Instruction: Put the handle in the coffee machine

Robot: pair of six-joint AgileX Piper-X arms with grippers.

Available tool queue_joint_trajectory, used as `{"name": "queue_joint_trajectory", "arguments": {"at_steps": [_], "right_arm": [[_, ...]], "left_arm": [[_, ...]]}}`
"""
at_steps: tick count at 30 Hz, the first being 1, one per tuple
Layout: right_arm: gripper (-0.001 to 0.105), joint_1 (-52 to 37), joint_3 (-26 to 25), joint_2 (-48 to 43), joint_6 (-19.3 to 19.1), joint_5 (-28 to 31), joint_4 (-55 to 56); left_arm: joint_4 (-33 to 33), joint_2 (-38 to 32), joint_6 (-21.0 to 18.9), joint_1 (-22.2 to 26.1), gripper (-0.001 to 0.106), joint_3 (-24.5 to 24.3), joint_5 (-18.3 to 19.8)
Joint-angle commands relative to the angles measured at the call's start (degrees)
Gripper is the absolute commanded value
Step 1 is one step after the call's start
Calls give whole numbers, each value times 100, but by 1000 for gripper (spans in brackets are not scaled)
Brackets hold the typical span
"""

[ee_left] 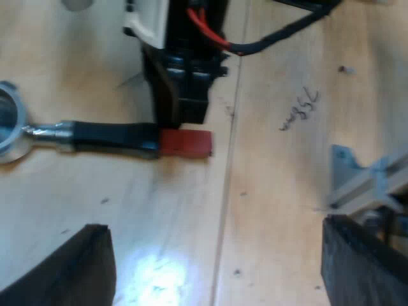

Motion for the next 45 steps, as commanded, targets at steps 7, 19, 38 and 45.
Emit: {"name": "queue_joint_trajectory", "arguments": {"at_steps": [7, 19, 38, 45], "right_arm": [[0, 332, -11, 271, 363, -112, -248], [0, 617, -769, 1156, 485, -120, -1099], [0, 648, -1867, 2101, 420, 190, -1323], [0, 732, -1867, 1894, 216, 295, -558]], "left_arm": [[192, -18, 13, 563, 68, -10, -335], [691, -18, 83, 612, 68, -10, -335], [1009, -18, 265, 612, 68, -23, -466], [999, -18, 265, 612, 68, -23, -466]]}}
